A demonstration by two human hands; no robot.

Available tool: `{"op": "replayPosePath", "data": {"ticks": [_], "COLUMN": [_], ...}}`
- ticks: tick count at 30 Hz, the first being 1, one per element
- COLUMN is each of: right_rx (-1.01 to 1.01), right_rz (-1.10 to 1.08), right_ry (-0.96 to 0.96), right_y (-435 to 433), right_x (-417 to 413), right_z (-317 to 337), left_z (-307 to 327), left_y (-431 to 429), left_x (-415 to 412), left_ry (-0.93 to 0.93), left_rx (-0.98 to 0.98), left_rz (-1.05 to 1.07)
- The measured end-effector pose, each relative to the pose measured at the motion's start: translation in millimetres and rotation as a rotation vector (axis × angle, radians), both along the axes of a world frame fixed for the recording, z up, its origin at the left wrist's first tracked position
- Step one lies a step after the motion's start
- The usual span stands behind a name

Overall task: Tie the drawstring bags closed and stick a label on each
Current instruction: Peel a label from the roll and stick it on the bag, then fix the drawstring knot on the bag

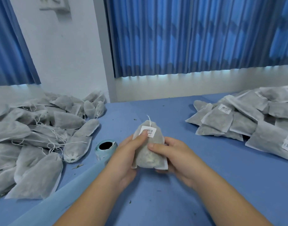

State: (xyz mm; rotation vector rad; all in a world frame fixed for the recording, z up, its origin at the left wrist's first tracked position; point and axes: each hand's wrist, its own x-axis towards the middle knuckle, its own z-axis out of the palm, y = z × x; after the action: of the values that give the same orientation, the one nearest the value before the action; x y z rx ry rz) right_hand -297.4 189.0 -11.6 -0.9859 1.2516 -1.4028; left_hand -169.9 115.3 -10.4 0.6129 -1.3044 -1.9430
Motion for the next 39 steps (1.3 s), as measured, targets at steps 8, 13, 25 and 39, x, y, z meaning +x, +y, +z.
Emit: {"op": "replayPosePath", "data": {"ticks": [8,13,25,39], "right_rx": [-0.076,-0.109,-0.399,0.029], "right_rz": [-0.424,-0.397,-0.829,-0.424], "right_ry": [-0.23,-0.205,-0.574,-0.314], "right_y": [33.5,80.8,100.3,2.1], "right_x": [-63.3,-113.2,-221.7,-76.6], "right_z": [0.7,6.3,88.7,36.9], "left_z": [18.4,16.0,53.0,51.2], "left_y": [26.9,49.8,70.4,28.7], "left_x": [-92.9,-141.6,-187.2,-88.5], "left_ry": [-0.23,-0.237,-0.057,-0.107], "left_rx": [-0.068,-0.082,-0.031,0.027], "left_rz": [-0.176,-0.181,-0.162,-0.011]}}
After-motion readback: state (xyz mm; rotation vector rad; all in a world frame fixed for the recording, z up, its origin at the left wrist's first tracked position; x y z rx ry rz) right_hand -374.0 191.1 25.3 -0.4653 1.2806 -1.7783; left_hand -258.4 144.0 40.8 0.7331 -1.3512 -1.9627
